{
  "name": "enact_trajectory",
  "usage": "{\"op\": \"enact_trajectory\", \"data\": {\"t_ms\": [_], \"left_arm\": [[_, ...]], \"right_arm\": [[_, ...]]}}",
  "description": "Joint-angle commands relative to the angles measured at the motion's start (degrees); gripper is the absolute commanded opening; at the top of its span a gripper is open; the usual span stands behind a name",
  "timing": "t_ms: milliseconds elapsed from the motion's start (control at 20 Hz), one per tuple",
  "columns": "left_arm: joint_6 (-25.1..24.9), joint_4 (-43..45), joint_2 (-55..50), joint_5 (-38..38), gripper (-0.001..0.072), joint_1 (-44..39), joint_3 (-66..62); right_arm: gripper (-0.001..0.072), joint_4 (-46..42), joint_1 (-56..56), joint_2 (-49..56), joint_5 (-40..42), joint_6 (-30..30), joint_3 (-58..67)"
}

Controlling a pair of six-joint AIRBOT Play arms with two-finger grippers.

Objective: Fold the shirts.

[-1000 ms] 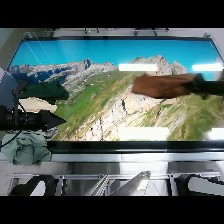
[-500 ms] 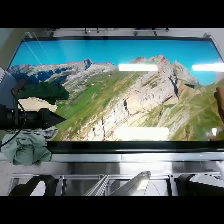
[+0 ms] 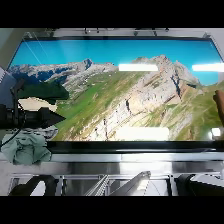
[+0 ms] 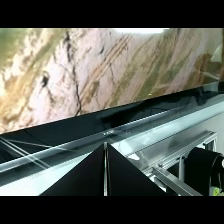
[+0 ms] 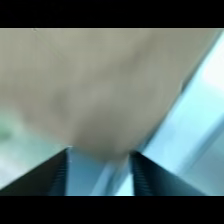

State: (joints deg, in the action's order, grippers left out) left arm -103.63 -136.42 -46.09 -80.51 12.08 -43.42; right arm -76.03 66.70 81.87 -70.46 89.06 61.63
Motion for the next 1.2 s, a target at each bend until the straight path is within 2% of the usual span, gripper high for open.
{"op": "enact_trajectory", "data": {"t_ms": [0, 100, 150, 200, 250, 400, 500, 700, 1150], "left_arm": [[0.0, -0.24, 0.04, 1.46, 0.0021, -0.04, 0.02], [-0.02, -0.24, 0.04, 2.01, 0.0021, -0.04, 0.02], [-0.02, -0.26, 0.04, 2.01, 0.0021, -0.04, 0.02], [-0.04, -0.28, 0.04, 1.88, 0.0021, -0.04, 0.02], [-0.44, -0.28, 0.17, 1.49, 0.0022, -0.04, 0.02], [-3.87, -0.2, 3.06, 1.01, 0.0022, -0.04, 0.02], [-3.96, 0.13, 5.99, 0.61, 0.0023, -0.04, 0.02], [-3.96, 3.58, 9.33, 0.15, 0.0024, -0.02, 0.04], [-3.93, 2.8, 9.33, -0.48, 0.0021, -0.02, 0.04]], "right_arm": [[0.0356, 4.63, -1.6, -5.79, -16.28, 3.58, -1.2], [0.036, 12.48, -6.03, -13.05, -15.91, 2.25, -5.55], [0.032, 16.98, -9.2, -16.7, -14.12, 2.23, -8.35], [0.0041, 22.56, -13.27, -20.52, -12.48, -0.31, -11.39], [0.0015, 26.73, -17.77, -24.5, -11.04, -2.93, -14.29], [0.0015, 30.23, -31.19, -36.13, -9.92, -5.64, -20.31], [0.0015, 29.97, -38.69, -45.92, -8.9, -6.82, -22.58], [0.0015, 27.96, -44.57, -62.47, 0.33, -4.31, -25.11], [0.0015, 29.35, -44.41, -57.55, -1.53, -3.76, -25.14]]}}
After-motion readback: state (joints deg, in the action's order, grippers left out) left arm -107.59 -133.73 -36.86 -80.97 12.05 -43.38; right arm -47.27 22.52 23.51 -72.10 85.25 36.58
